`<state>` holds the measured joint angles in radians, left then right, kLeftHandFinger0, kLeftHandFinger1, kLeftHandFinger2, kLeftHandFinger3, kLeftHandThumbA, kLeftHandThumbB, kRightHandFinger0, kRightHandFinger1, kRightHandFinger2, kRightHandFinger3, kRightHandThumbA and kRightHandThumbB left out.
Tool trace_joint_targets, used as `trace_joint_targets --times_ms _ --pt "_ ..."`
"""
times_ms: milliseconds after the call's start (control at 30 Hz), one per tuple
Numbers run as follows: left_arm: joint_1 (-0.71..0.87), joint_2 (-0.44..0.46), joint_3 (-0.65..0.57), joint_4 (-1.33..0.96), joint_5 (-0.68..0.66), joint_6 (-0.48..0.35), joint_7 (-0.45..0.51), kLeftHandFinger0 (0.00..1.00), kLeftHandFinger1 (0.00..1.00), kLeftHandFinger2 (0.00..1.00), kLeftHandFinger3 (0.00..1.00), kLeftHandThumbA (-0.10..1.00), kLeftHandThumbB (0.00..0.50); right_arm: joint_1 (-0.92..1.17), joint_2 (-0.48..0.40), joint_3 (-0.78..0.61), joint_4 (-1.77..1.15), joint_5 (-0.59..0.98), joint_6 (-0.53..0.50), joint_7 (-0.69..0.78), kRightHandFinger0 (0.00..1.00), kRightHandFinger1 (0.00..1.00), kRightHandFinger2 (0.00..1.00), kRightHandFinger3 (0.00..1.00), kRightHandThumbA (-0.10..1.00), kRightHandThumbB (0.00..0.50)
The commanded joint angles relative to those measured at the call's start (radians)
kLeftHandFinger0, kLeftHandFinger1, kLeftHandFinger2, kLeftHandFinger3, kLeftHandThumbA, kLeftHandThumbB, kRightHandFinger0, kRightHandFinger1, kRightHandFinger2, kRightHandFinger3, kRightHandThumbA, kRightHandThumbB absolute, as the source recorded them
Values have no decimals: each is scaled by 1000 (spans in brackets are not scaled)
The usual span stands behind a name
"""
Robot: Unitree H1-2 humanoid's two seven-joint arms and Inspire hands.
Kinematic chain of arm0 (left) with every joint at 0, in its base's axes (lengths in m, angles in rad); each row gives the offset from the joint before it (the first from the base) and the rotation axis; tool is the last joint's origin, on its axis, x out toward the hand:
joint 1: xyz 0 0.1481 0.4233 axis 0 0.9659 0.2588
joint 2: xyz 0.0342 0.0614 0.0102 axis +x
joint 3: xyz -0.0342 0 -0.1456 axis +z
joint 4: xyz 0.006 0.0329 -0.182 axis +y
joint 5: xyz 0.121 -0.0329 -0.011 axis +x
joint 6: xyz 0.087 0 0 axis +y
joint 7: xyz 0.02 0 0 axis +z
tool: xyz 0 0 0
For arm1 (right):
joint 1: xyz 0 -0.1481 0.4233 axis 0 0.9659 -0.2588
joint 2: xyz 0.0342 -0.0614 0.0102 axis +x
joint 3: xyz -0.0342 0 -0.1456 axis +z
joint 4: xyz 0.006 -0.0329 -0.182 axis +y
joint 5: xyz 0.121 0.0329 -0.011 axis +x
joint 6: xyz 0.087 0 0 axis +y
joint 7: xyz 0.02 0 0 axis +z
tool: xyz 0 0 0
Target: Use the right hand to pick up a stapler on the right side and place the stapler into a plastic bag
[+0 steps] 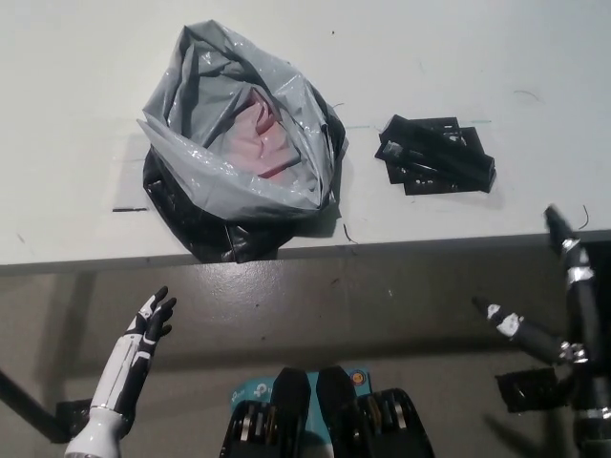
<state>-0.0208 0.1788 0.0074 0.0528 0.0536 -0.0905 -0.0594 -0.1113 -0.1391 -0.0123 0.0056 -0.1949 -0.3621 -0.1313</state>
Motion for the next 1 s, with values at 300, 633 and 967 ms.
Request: trace_joint_targets --times_ms 300,633,967 --pt "-9 8 -12 -35 10 -48 -12 1000 1000 1000 1000 1000 319 -514 -288 -15 -327 33 577 277 1000 1000 1000 1000 964 402" --pt "-7 7 -15 -38 17 -43 -11 1000 1000 1000 1000 1000 325 -844 -313 186 97 -78 715 448 1000 1000 1000 1000 968 412" --pt "-8 7 -19 -23 21 -55 -12 1000 1000 1000 1000 1000 295 -998 -250 355 450 -132 699 485 1000 1000 1000 1000 951 477"
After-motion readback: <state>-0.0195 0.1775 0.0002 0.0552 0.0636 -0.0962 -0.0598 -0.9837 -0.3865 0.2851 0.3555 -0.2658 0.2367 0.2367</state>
